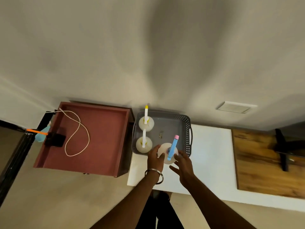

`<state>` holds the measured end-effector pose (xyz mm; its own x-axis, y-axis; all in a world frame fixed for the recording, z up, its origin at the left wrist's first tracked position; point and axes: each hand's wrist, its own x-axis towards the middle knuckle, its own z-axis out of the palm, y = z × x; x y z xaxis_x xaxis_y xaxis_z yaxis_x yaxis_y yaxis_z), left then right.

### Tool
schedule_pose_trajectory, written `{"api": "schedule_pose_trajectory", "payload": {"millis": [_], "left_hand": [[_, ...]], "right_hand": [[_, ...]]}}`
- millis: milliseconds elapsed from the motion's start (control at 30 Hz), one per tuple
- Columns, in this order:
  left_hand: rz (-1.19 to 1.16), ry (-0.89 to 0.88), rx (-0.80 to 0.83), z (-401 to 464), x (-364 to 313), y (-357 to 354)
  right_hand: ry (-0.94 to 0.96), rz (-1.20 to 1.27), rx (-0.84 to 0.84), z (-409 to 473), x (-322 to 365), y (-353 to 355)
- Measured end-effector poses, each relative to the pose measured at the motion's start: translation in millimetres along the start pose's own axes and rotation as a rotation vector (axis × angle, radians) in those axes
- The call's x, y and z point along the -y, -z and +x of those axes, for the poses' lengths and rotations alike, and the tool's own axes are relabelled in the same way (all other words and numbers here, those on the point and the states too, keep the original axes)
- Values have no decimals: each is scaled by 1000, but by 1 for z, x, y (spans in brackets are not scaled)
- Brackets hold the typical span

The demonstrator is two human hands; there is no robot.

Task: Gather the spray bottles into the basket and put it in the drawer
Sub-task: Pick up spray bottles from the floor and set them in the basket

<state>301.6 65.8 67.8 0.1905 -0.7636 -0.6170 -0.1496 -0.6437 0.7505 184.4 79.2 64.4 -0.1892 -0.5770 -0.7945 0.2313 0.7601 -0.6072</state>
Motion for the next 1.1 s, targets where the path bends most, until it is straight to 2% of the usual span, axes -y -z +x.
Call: {"api": "schedule_pose_trajectory", "payload": {"millis": [333, 567, 833, 1100], "left_hand": [[29, 116, -41, 49, 18, -16], [10, 211, -23, 65, 30, -21], [29, 249, -50, 77, 36, -29], [190, 201, -26, 81, 40, -36]], "right_hand": [[-89, -150, 77, 81, 11, -23], [-134, -164, 103, 104, -3, -27], [-190, -131, 63, 116, -8, -30], [-200, -129, 81, 126, -13, -35]]}}
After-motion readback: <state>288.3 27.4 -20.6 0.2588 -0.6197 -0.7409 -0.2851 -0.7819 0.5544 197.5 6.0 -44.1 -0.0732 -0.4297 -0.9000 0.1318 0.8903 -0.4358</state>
